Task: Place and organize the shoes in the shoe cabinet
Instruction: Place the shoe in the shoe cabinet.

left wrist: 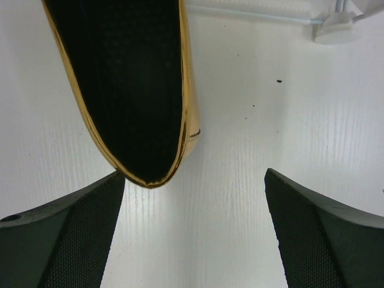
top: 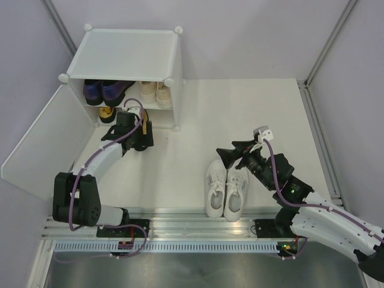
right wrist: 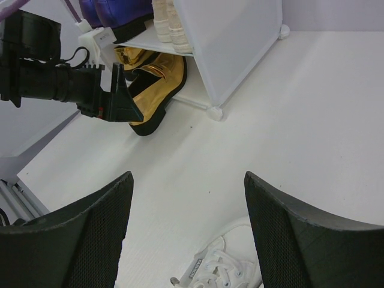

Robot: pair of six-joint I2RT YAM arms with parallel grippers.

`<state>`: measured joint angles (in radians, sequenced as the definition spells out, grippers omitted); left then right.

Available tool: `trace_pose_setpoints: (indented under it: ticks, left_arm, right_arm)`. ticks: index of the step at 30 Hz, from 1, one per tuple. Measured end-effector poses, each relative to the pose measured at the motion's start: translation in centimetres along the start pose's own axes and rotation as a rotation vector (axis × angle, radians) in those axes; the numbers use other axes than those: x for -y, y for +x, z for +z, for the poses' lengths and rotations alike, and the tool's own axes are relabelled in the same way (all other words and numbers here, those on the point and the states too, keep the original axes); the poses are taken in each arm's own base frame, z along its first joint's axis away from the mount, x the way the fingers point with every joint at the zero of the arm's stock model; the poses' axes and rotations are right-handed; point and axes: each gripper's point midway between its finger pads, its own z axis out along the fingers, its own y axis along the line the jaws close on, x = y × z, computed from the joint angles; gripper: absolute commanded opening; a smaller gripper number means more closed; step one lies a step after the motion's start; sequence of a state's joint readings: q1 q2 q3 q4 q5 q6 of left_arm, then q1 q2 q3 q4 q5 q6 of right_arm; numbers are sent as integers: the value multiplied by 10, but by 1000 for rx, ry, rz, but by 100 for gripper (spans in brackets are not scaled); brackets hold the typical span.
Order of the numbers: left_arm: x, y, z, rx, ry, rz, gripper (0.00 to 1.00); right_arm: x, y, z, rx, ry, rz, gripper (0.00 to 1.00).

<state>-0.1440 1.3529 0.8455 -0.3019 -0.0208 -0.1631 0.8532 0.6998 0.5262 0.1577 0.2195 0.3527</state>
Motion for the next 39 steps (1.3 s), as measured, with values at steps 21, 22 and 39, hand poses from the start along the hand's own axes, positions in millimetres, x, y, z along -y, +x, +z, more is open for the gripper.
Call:
trace_pose_setpoints:
  ticks: [21, 22, 39]
  left_arm:
    - [-31, 9, 58, -158, -108, 29, 86]
    - [-31, 10, 61, -164, -108, 32, 85]
    - [-44, -2, 63, -115, -168, 53, 17]
  right_arm:
    - [5, -2, -3, 14, 27, 12, 79]
    - [6, -2, -3, 13, 29, 11, 79]
    - [10, 1, -2, 7, 51, 8, 79]
